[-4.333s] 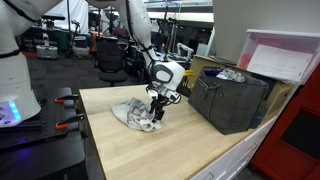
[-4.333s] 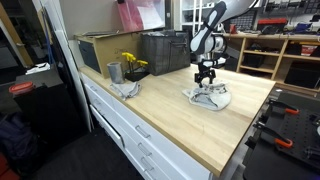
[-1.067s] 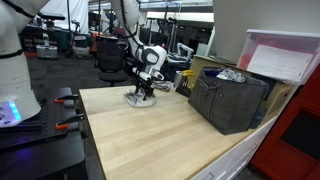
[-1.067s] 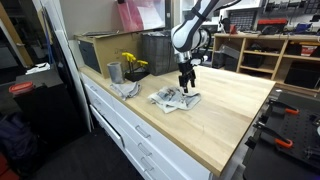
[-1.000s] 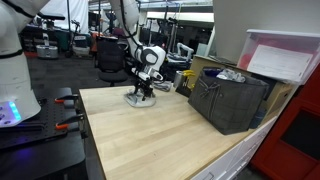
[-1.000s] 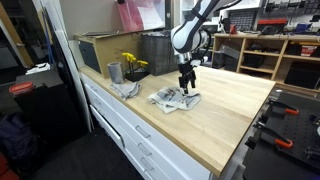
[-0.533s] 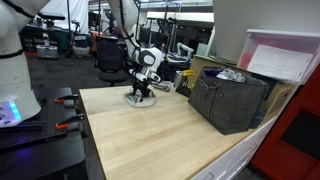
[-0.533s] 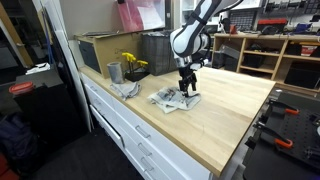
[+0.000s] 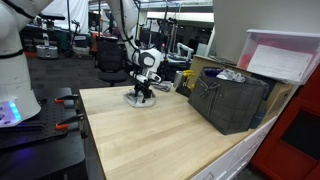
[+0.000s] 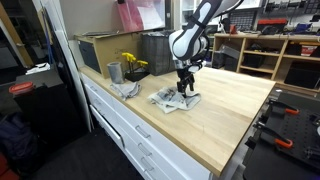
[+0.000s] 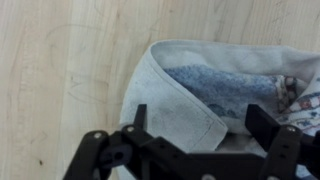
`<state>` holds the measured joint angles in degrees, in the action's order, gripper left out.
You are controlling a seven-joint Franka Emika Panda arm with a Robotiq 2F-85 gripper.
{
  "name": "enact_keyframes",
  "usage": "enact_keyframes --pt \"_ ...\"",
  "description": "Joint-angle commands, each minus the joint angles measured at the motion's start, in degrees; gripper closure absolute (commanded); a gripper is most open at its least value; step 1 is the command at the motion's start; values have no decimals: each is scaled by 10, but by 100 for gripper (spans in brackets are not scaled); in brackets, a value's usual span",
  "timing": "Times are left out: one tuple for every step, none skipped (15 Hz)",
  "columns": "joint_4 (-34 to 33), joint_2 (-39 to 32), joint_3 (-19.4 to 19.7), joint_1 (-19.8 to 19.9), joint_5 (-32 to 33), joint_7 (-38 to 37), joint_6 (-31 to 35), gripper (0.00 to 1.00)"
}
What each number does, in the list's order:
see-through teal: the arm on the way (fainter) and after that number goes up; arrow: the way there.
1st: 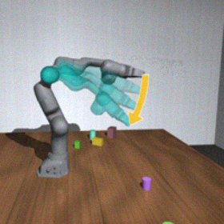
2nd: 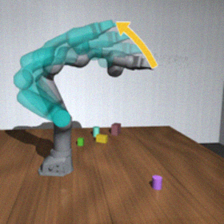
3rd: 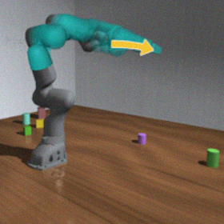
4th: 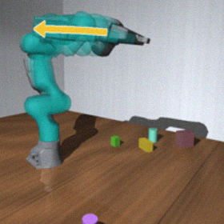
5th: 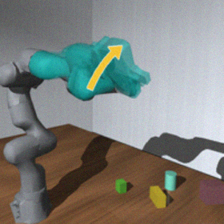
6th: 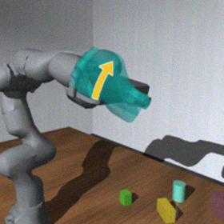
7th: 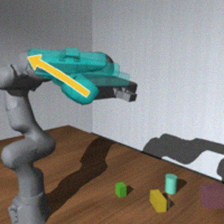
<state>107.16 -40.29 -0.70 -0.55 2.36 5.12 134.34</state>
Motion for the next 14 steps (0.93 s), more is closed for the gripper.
enact_keyframes --pt "-21 -18 22 -15 28 -27 23 0" --pt "-25 -21 28 -17 35 -32 29 0" --pt "-29 -24 31 -18 40 -34 33 0" --pt "-31 -25 34 -18 43 -34 38 0" --pt "-33 -26 37 -19 47 -35 40 1" --pt "-34 -27 37 -19 50 -35 42 3" --pt "-34 -27 38 -18 50 -37 43 24" --pt "-32 -27 38 -18 50 -38 44 28" --pt "-30 -25 36 -18 48 -38 44 29" --pt "-28 -25 35 -18 47 -37 43 36" --pt "-26 -24 34 -18 46 -38 42 45" --pt "-25 -23 33 -18 45 -38 40 52" --pt "-24 -23 33 -18 43 -38 38 59" --pt "-23 -22 32 -18 42 -39 36 68"
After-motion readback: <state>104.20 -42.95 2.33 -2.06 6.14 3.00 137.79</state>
